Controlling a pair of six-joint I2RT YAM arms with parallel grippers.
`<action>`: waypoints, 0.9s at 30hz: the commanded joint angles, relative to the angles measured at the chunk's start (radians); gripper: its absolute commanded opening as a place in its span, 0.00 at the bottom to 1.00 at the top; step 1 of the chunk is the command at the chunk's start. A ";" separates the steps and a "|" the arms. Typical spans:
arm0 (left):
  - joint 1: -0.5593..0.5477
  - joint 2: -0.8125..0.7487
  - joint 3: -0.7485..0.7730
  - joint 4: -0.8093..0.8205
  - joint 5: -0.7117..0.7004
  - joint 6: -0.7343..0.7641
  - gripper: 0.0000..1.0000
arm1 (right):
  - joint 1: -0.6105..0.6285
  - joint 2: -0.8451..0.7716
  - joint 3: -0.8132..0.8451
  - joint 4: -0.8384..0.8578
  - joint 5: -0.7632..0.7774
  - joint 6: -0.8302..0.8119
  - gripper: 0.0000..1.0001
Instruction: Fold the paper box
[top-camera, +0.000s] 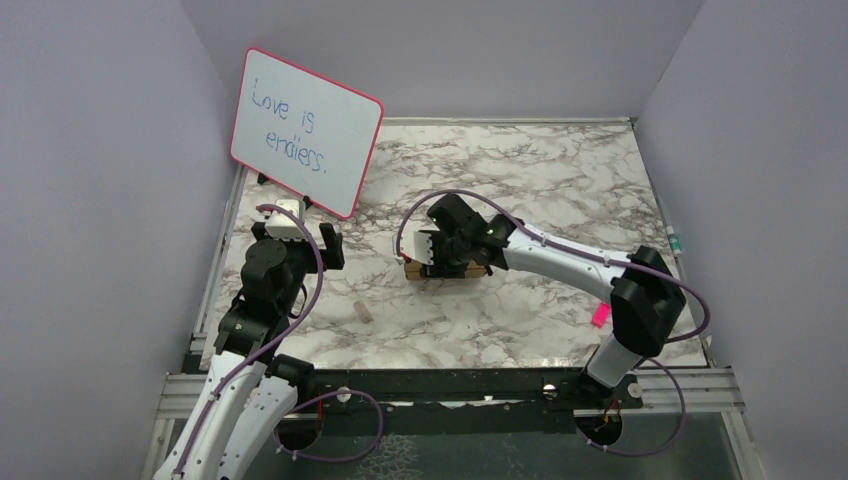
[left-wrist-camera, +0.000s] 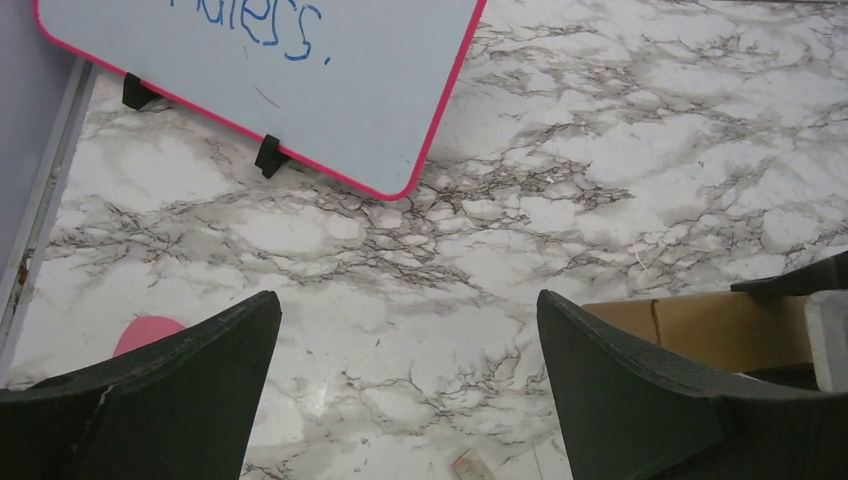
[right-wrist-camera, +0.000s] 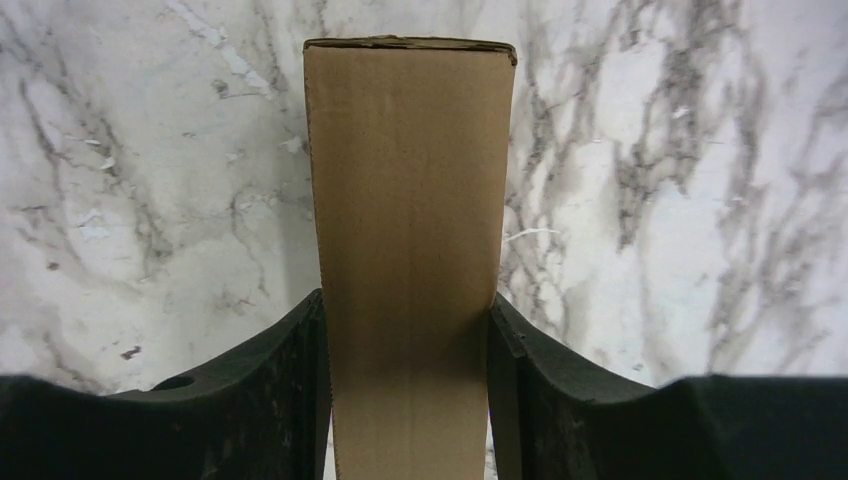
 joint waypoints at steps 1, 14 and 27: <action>0.001 -0.008 -0.003 -0.001 -0.029 0.005 0.99 | 0.030 -0.095 -0.103 0.253 0.198 -0.100 0.35; 0.002 -0.016 -0.006 0.000 -0.051 0.003 0.99 | 0.074 -0.040 -0.370 0.846 0.425 -0.297 0.36; 0.002 -0.012 -0.009 0.003 -0.032 0.004 0.99 | 0.139 -0.056 -0.421 0.665 0.404 -0.148 0.75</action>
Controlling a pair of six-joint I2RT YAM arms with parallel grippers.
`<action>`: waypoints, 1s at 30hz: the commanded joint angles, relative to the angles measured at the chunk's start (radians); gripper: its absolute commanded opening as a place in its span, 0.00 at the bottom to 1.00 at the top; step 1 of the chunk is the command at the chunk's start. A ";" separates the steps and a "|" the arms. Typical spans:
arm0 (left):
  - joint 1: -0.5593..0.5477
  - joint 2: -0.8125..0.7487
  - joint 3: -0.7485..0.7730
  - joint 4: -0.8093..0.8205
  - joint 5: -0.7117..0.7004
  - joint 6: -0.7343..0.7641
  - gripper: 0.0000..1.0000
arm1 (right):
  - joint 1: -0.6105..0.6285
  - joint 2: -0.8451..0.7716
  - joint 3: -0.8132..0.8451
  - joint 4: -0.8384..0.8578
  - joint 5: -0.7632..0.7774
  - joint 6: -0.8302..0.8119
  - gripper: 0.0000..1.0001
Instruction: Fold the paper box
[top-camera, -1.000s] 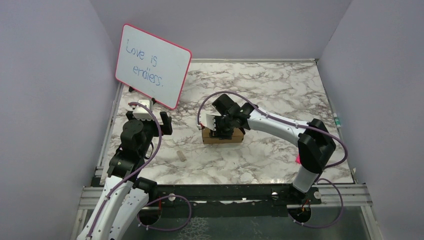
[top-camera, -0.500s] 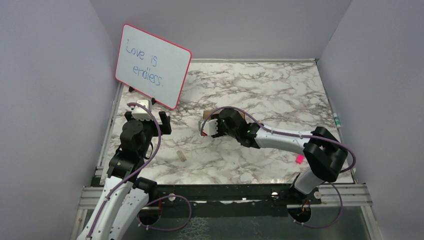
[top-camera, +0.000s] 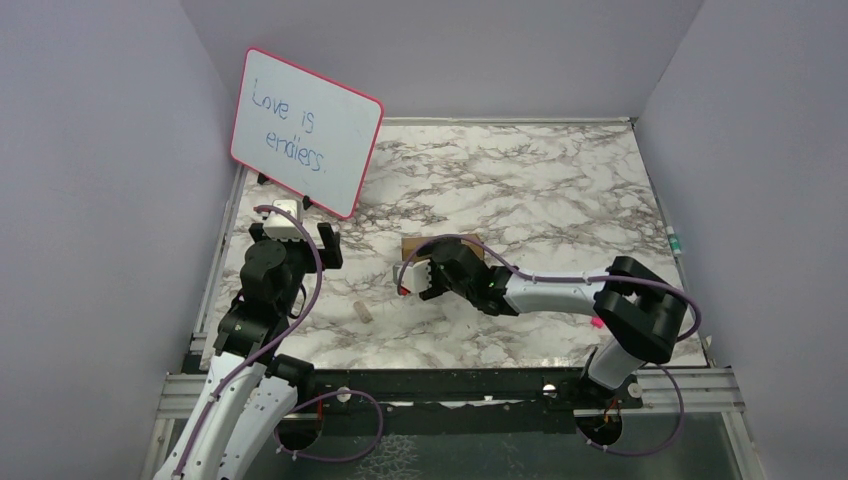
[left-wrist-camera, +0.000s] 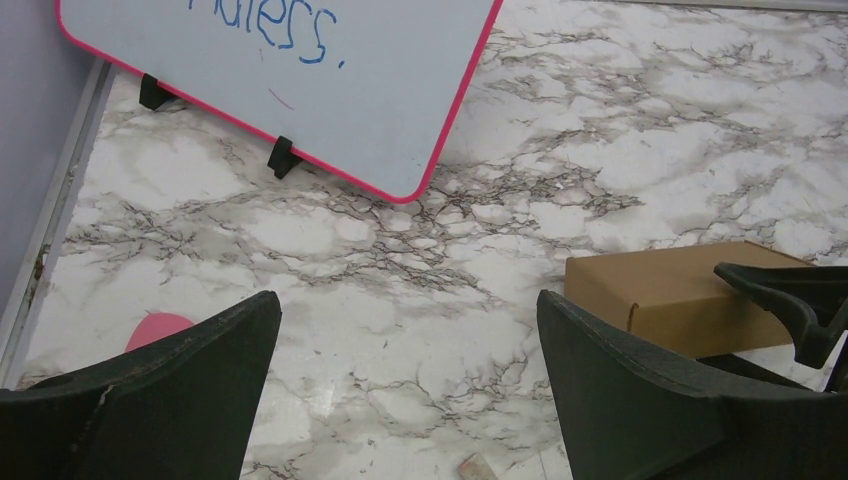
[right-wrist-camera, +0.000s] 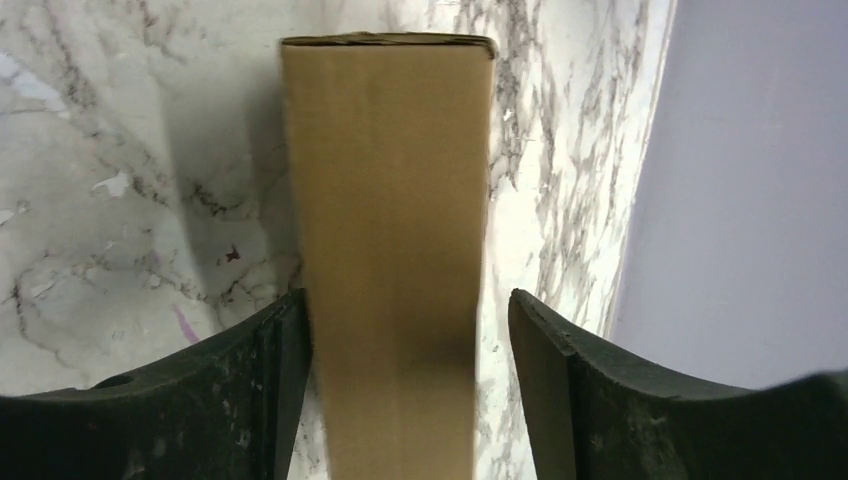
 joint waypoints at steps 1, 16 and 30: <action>0.002 -0.004 -0.008 0.004 -0.003 0.005 0.99 | 0.017 -0.012 0.019 -0.125 0.011 0.077 0.79; 0.002 -0.004 -0.014 0.027 0.079 0.012 0.99 | 0.000 -0.155 0.199 -0.392 -0.174 0.589 1.00; 0.002 -0.114 -0.055 0.089 0.000 -0.063 0.99 | -0.597 -0.475 0.058 -0.334 -0.142 1.191 1.00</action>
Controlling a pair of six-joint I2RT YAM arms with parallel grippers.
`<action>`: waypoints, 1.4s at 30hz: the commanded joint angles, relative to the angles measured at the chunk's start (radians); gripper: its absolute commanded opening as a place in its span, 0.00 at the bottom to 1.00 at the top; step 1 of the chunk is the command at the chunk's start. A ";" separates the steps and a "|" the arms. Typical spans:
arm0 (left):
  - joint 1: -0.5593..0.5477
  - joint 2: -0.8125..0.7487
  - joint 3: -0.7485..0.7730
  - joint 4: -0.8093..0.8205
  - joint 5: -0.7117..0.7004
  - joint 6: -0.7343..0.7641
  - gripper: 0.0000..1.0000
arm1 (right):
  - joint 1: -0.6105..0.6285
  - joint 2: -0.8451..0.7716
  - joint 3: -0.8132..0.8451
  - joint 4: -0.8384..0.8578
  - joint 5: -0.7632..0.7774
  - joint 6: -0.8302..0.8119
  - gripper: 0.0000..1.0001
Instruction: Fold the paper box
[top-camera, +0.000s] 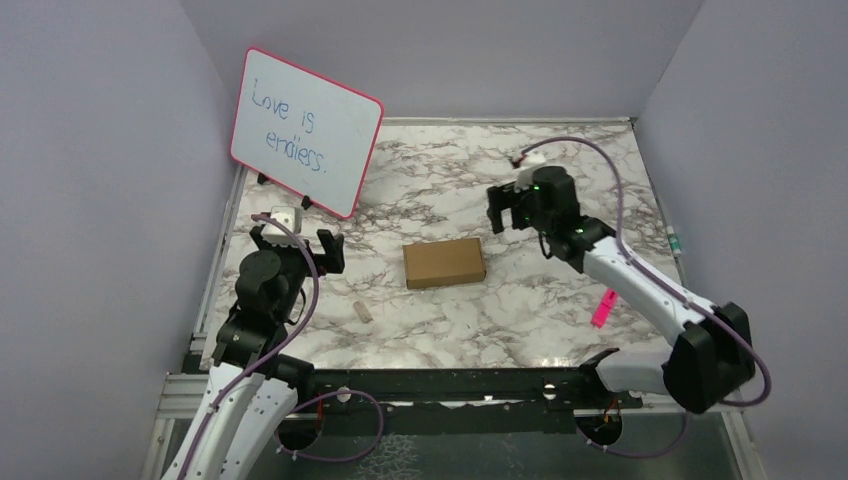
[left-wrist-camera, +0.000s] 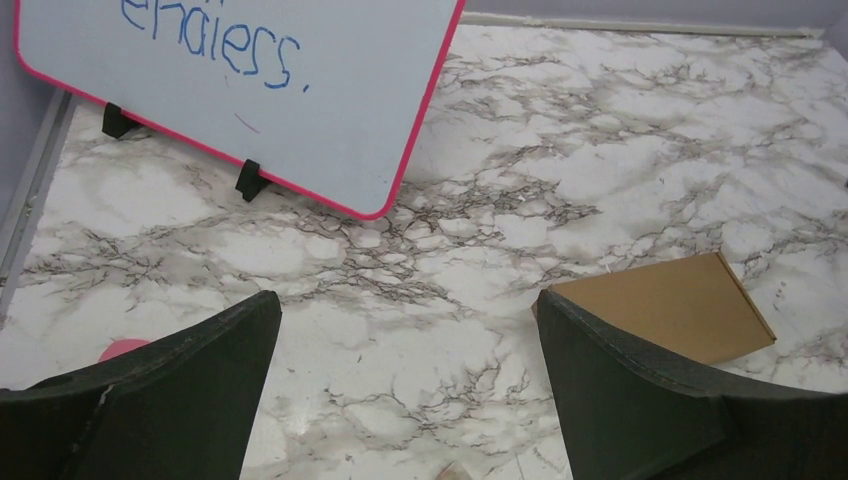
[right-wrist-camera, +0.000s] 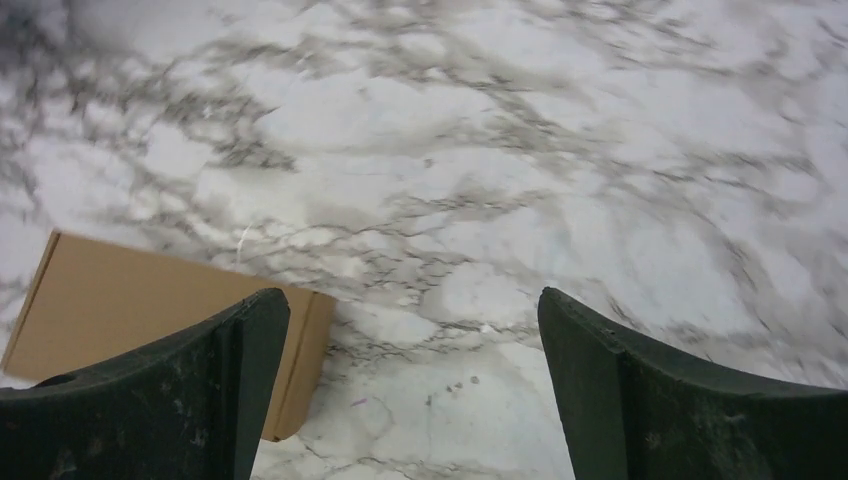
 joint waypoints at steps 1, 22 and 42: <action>0.002 -0.065 -0.023 0.055 -0.096 -0.072 0.99 | -0.151 -0.208 -0.105 0.020 0.058 0.216 1.00; 0.002 -0.458 -0.021 0.004 -0.258 -0.150 0.99 | -0.232 -1.088 -0.364 -0.123 0.327 0.208 1.00; 0.036 -0.460 -0.020 0.035 -0.182 -0.086 0.99 | -0.231 -1.110 -0.410 -0.055 0.271 0.163 1.00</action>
